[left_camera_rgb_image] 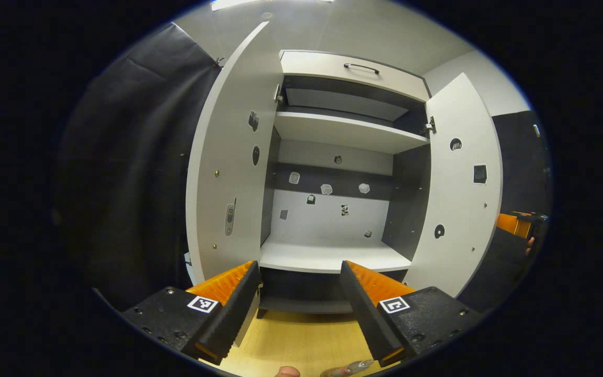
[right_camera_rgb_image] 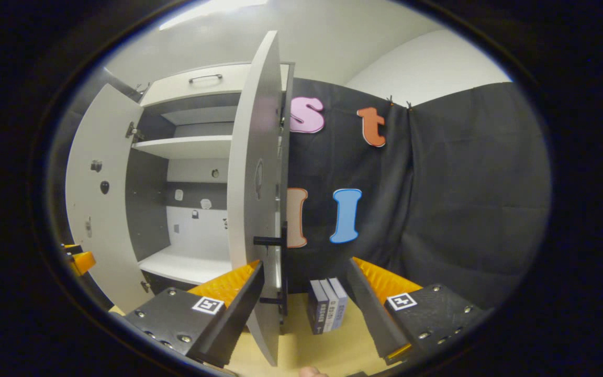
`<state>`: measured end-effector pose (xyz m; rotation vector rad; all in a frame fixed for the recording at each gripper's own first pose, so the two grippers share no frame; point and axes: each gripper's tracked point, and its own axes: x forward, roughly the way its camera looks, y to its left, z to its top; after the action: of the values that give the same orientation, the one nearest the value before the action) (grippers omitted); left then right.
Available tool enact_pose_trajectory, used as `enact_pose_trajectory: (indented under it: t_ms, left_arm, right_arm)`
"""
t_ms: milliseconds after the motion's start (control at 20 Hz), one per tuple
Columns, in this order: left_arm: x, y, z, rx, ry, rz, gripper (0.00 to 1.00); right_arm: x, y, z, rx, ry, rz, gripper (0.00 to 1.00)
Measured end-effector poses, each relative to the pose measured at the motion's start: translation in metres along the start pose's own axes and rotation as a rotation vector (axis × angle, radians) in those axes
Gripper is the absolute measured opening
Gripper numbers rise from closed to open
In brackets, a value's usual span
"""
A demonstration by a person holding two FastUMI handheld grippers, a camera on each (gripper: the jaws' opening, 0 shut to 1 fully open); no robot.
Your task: Grasp the bottle in the cabinet with the left hand and place it on the coaster, then close the right door with the right hand and the left door with the left hand.
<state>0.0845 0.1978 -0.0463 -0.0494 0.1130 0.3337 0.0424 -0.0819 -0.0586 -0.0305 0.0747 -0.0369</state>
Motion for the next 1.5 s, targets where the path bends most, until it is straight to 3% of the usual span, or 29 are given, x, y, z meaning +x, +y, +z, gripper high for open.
enact_pose_trajectory:
  t_ms: [50, 350, 750, 850, 900, 1100, 1500]
  left_arm:
    - [-0.001, 0.003, 0.001, 0.003, -0.004, 0.002, 0.96]
    - [-0.01, 0.031, 0.006, 0.021, -0.014, 0.056, 0.96]
    - [-0.02, 0.064, 0.009, 0.015, -0.029, 0.141, 0.96]
    - [-0.022, 0.075, 0.009, 0.021, -0.029, 0.171, 0.96]
    - [-0.025, 0.083, 0.01, 0.022, -0.028, 0.186, 0.96]
    - [-0.034, 0.114, 0.008, 0.019, -0.022, 0.249, 0.96]
    - [-0.03, 0.143, 0.01, 0.023, -0.014, 0.308, 0.96]
  right_arm:
    - [0.0, 0.008, 0.0, 0.001, 0.0, 0.014, 0.98]
    - [0.006, 0.047, -0.001, 0.006, 0.003, 0.094, 1.0]
    - [0.022, 0.098, -0.003, 0.003, 0.011, 0.17, 0.98]
    - [0.026, 0.112, -0.004, 0.005, 0.014, 0.196, 0.93]
    - [0.028, 0.122, -0.005, 0.009, 0.019, 0.219, 0.98]
    - [0.03, 0.158, -0.008, -0.001, 0.024, 0.292, 0.98]
    - [0.024, 0.177, -0.015, -0.015, 0.029, 0.315, 0.93]
